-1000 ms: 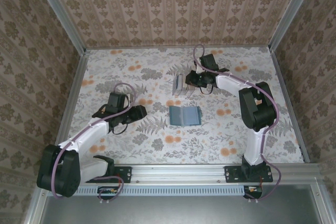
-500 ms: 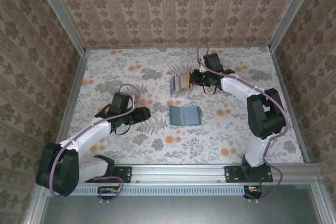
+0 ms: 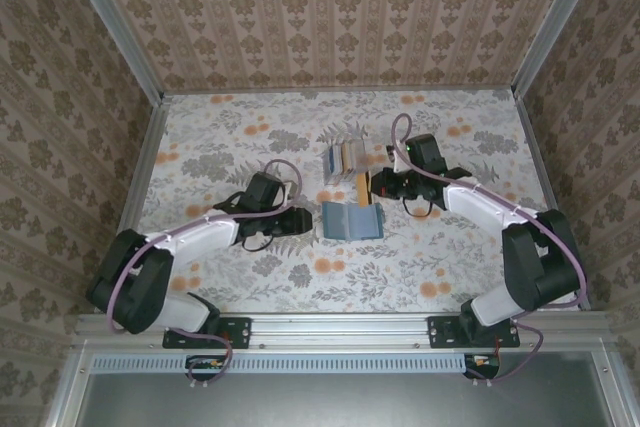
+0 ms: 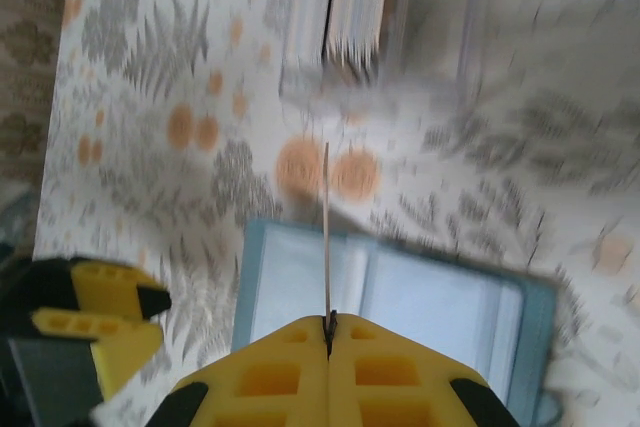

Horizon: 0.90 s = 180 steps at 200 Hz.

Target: Put the credit cards into the card holder

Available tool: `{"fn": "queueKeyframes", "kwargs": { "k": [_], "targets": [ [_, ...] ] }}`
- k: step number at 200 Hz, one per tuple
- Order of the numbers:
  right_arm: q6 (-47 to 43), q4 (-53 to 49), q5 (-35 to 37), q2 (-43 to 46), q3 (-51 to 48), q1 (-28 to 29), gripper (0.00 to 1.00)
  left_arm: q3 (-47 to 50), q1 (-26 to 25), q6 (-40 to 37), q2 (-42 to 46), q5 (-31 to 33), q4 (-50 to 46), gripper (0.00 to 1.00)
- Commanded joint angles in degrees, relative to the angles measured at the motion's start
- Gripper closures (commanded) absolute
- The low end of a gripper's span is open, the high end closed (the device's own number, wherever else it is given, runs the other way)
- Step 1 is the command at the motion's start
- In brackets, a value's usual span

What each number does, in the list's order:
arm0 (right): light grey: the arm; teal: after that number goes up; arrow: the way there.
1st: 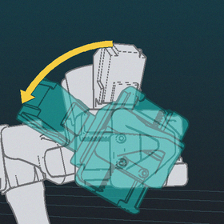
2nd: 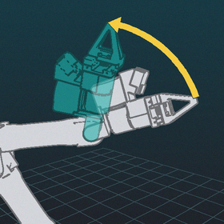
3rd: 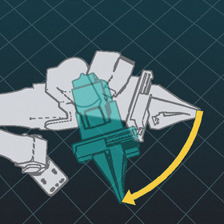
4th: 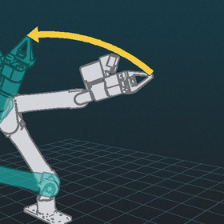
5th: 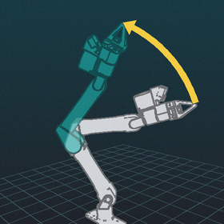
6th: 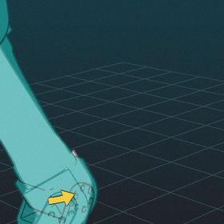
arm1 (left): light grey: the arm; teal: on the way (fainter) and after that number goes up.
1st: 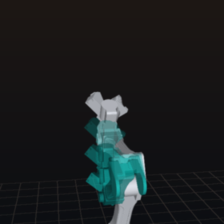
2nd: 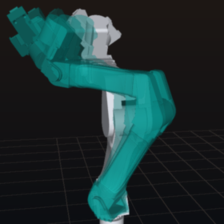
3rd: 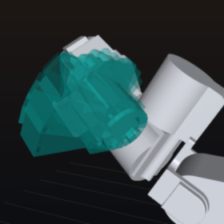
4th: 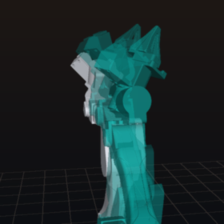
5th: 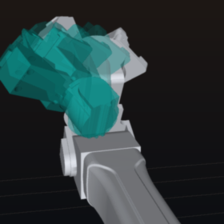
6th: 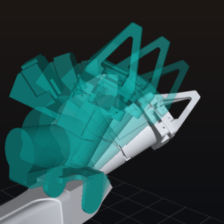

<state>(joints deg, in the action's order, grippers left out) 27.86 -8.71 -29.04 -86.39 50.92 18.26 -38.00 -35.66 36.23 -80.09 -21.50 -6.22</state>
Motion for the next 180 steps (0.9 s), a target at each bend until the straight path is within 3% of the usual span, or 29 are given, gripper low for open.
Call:
{"fn": "queueKeyframes", "kwargs": {
  "k": [1, 85, 180],
  "targets": [
    [0.1, 2.8, -10.1, -1.7, -2.0, 0.1, 0.97, -4.1, -1.6, -2.1, -1.9, -1.2, 2.6, 0.57],
    [1.8, 11.3, -17.9, -12.0, -7.4, -1.0, 1.00, -7.8, -3.1, -1.7, -13.3, -0.1, 2.9, 0.81],
    [5.6, 17.2, -22.3, -17.7, -8.1, -2.9, 1.00, -8.3, -3.3, -0.7, -18.6, 2.5, 1.8, 0.92]
  ]
}}
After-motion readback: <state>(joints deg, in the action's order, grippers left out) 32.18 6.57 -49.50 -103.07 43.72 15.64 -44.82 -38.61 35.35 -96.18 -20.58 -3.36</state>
